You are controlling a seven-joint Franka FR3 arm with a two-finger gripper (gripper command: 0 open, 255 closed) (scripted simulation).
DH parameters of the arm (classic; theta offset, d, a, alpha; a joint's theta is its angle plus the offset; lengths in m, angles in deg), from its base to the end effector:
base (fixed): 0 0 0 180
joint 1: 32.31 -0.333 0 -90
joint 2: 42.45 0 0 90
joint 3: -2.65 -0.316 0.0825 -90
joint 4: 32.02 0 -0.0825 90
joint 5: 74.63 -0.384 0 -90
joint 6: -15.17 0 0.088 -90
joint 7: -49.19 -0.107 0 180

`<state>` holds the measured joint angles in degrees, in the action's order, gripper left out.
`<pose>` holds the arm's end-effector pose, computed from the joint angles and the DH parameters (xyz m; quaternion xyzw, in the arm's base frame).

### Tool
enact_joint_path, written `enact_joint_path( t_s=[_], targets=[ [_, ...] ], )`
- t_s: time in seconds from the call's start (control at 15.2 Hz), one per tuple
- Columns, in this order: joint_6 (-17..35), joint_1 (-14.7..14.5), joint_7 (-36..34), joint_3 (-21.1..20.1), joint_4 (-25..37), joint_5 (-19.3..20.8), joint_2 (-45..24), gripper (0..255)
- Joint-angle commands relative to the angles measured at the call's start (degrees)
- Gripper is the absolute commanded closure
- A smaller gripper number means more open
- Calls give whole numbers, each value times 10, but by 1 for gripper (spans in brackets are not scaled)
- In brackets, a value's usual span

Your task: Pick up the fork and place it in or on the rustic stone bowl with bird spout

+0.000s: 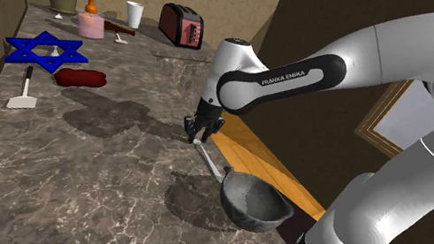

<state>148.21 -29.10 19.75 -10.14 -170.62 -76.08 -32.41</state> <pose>0.4674 0.0797 0.3818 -0.9827 0.1814 -0.0382 0.0032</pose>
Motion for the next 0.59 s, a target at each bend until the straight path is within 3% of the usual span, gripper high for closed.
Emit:
enact_joint_path(
  t_s=[0.0, 0.53],
  targets=[
    [2, -2, 1, -2, -1, -2, -6, 255],
    [-57, -4, 6, 2, 24, -9, 28, 255]
  ],
)
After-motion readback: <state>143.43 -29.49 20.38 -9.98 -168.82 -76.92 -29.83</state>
